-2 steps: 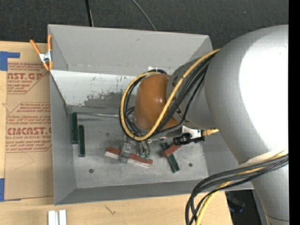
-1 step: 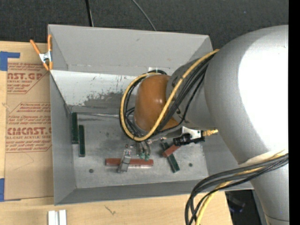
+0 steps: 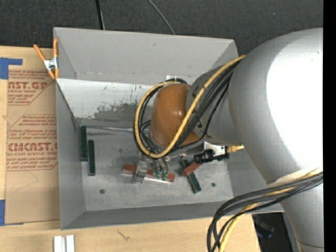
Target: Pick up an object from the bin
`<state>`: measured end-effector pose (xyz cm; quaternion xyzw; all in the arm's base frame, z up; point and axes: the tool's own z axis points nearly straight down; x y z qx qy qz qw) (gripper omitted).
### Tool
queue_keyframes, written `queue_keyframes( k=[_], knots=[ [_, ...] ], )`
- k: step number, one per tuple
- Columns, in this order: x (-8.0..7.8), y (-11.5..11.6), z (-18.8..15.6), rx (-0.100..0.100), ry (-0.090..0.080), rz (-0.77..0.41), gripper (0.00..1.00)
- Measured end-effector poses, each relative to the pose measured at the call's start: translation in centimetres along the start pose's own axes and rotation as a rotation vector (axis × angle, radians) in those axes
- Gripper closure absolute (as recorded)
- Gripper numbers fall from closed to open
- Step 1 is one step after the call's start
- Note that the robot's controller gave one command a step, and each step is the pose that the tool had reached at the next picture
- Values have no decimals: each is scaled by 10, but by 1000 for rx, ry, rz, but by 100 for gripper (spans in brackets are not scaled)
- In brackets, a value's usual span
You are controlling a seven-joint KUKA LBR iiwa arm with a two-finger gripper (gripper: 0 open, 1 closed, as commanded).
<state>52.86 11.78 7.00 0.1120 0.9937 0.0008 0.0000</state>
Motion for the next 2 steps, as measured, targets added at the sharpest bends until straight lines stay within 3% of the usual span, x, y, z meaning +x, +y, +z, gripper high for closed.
queue_keyframes(
  k=[1,2],
  knots=[
    [0,0,0,0,0,0,100],
    [0,16,-201,2,1,-24,100]
  ],
)
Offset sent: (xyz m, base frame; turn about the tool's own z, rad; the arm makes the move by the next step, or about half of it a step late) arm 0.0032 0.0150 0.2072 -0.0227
